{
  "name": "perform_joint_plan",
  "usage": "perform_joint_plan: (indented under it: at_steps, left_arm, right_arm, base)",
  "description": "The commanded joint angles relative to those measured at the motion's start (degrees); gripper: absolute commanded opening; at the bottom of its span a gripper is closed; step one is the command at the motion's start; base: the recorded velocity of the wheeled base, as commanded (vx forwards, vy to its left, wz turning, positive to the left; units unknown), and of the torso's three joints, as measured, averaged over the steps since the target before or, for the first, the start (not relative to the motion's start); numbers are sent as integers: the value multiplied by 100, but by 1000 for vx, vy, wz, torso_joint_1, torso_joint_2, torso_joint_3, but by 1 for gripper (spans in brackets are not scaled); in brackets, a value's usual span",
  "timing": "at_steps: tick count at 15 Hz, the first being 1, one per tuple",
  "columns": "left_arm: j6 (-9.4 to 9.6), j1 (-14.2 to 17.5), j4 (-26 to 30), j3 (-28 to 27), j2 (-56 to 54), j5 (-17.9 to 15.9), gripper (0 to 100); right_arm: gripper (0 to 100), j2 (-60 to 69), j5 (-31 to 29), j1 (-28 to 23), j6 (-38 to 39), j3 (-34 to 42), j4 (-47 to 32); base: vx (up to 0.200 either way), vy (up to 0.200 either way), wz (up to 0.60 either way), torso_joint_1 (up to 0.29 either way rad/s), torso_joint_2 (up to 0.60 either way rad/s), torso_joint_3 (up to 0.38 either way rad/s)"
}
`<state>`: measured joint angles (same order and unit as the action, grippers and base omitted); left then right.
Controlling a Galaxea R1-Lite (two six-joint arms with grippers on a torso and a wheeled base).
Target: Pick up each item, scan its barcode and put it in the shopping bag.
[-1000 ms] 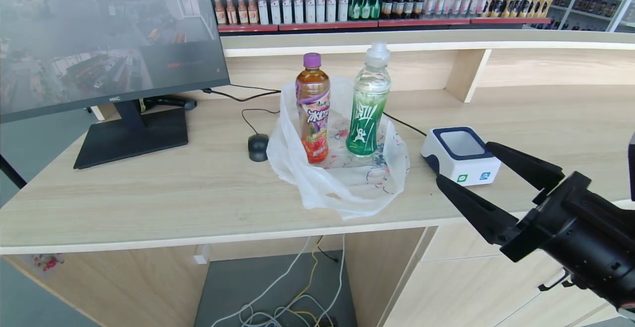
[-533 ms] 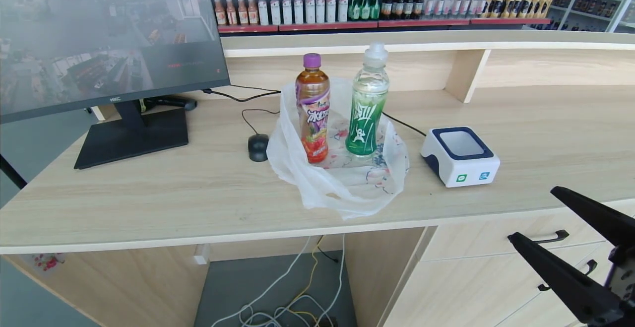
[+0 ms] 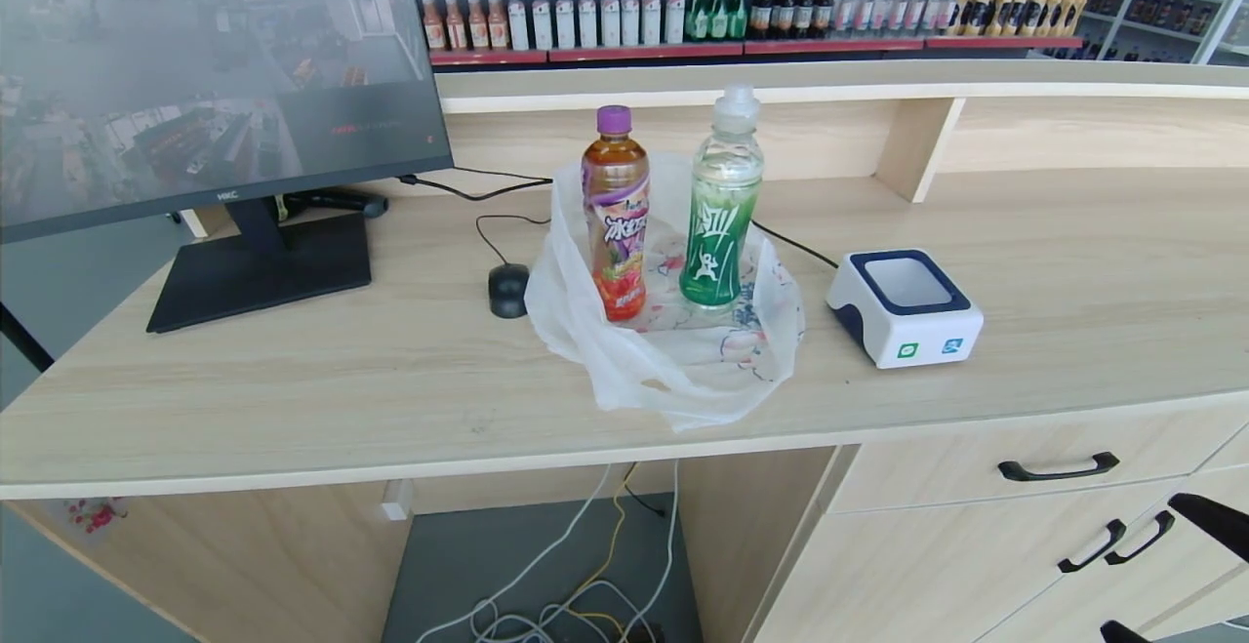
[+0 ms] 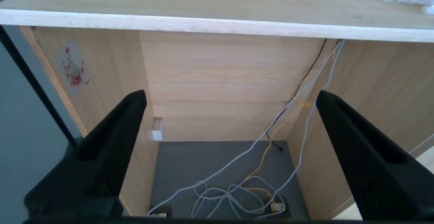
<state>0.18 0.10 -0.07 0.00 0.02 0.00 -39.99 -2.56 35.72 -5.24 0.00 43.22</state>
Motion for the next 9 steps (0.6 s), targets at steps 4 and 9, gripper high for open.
perform_joint_plan:
  at_steps: [4, 9]
  left_arm:
    - [-1, -1, -1, 0, -2, 0, 100]
    - [-1, -1, -1, 0, -2, 0, 100]
  right_arm:
    - [100, 2953, 1, 5, -65, 0, -3258]
    - [100, 3533, -104, -12, 14, -9, -4014]
  base:
    - [0, 0, 0, 0, 0, 0]
    - [0, 0, 0, 0, 0, 0]
